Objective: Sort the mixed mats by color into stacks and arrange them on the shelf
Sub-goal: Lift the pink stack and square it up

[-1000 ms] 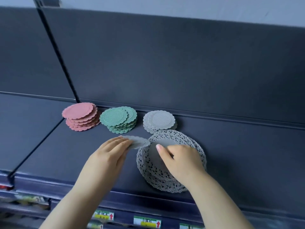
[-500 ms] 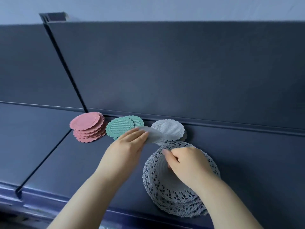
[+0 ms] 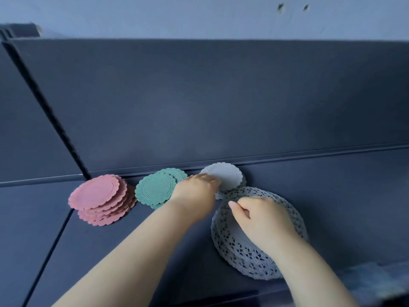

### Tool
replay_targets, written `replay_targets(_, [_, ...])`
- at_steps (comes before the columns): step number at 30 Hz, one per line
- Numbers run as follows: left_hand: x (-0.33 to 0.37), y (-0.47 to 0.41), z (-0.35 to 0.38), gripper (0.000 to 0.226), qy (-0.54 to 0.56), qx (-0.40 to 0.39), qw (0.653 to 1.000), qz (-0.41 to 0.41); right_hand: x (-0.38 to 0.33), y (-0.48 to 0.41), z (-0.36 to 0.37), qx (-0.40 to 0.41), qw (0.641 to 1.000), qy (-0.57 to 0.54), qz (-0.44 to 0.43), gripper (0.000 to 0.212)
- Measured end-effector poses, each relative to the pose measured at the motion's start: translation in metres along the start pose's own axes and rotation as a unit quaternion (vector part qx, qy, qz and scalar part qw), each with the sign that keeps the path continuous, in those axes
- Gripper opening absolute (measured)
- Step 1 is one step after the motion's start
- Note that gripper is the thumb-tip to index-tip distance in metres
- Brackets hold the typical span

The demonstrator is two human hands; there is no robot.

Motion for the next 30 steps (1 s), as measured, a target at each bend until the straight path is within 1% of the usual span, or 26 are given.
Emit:
replay_targets(5, [-0.029, 0.051, -0.02, 0.037, 0.012, 0.103, 0.99, 0.092, -0.038, 0.011, 0.01, 0.041, 0.998, -0.032, 0.044, 0.027])
replay_targets(7, [-0.047, 0.068, -0.022, 0.031, 0.029, 0.162, 0.981, 0.106, -0.057, 0.013, 0.019, 0.046, 0.996, -0.059, 0.053, 0.021])
replay_targets(10, [-0.074, 0.093, -0.022, 0.03, 0.011, 0.172, 0.98, 0.095, -0.092, 0.015, 0.033, 0.059, 0.995, -0.076, 0.029, 0.018])
replay_targets(12, [-0.091, 0.11, -0.021, 0.036, 0.018, 0.169, 0.981, 0.091, -0.115, 0.018, 0.042, 0.068, 0.995, -0.079, -0.002, 0.018])
replay_targets(15, [-0.121, 0.134, -0.018, 0.039, -0.004, 0.177, 0.982, 0.071, -0.144, 0.023, 0.057, 0.049, 0.996, -0.076, -0.024, 0.021])
replay_targets(17, [-0.146, 0.144, -0.015, 0.031, -0.019, 0.175, 0.983, 0.049, -0.159, 0.024, 0.065, 0.039, 0.995, -0.081, -0.042, 0.022])
replay_targets(18, [-0.16, 0.145, -0.013, 0.028, -0.032, 0.164, 0.986, 0.03, -0.166, 0.022, 0.069, 0.034, 0.994, -0.086, -0.052, 0.022])
replay_targets(20, [-0.184, 0.146, -0.006, 0.046, -0.064, 0.111, 0.992, -0.013, -0.179, 0.019, 0.076, 0.016, 0.993, -0.1, -0.063, 0.022])
replay_targets(22, [-0.196, 0.149, -0.001, 0.051, -0.052, 0.049, 0.996, -0.053, -0.188, 0.014, 0.085, -0.01, 0.991, -0.114, -0.068, 0.023])
replay_targets(23, [-0.197, 0.149, 0.002, 0.051, -0.051, 0.031, 0.996, -0.071, -0.192, 0.01, 0.088, -0.021, 0.99, -0.122, -0.07, 0.024])
replay_targets(25, [-0.197, 0.145, 0.01, 0.05, -0.071, 0.033, 0.992, -0.099, -0.198, 0.002, 0.093, -0.041, 0.987, -0.138, -0.072, 0.024])
replay_targets(27, [-0.193, 0.135, 0.015, 0.05, -0.116, -0.002, 0.986, -0.123, -0.202, -0.007, 0.096, -0.052, 0.985, -0.144, -0.078, 0.024])
replay_targets(30, [-0.182, 0.122, 0.016, 0.059, -0.156, -0.063, 0.976, -0.136, -0.205, -0.015, 0.1, -0.061, 0.983, -0.157, -0.077, 0.023])
Point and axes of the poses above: each hand's wrist, its own y-axis away from the middle knuckle, its own z-axis out of the palm, x = y × z, the point moved 3 cm from there along -y, towards the middle knuckle, and after that the axes turned 1 degree about y, right-handed, at the moved point
